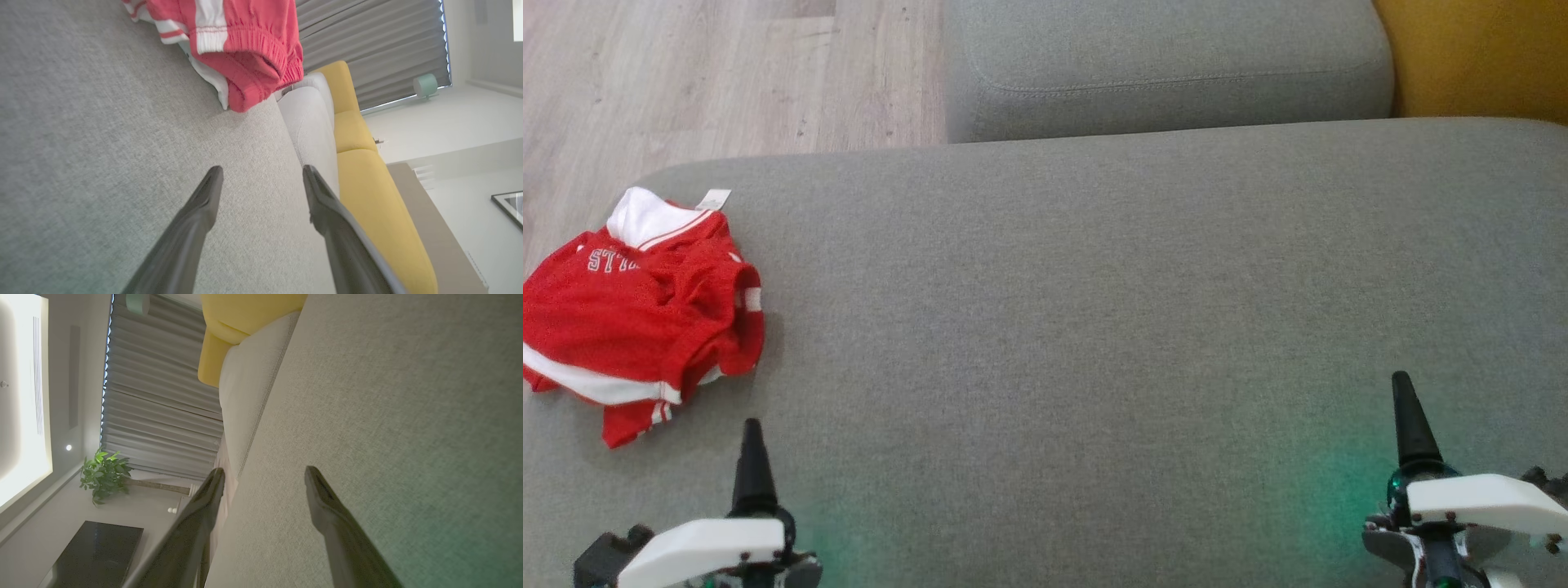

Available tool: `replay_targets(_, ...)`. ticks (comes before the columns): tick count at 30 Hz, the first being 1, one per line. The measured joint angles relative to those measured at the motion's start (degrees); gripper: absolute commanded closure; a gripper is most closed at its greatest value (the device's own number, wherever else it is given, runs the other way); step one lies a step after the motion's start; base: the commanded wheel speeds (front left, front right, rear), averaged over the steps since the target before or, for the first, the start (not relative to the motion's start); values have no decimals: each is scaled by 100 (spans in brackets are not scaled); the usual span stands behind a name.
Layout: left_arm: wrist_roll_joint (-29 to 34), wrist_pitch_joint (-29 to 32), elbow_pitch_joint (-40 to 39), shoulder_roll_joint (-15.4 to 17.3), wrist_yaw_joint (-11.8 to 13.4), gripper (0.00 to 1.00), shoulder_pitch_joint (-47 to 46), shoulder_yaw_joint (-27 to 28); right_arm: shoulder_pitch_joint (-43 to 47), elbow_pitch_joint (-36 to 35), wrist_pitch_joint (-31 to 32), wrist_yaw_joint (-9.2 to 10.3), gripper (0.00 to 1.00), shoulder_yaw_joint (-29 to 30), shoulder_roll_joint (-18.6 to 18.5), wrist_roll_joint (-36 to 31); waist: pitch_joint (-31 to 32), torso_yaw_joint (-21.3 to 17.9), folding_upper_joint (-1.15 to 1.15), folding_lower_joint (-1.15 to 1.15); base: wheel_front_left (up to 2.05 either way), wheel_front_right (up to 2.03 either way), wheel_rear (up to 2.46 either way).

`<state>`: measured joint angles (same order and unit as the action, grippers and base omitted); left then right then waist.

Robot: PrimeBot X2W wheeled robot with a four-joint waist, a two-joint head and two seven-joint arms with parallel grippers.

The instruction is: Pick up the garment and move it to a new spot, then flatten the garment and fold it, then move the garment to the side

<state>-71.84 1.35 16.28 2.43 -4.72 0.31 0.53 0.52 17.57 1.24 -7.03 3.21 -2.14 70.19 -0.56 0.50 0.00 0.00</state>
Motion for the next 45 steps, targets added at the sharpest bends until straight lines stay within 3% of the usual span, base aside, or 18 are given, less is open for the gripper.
replay_targets(45, 3105, -724, -584, 1, 279, 0, -7, -615, -2, -421, -736, 0, 0, -577, -9, -3159, 56, 40, 0, 0, 0, 0, 0)
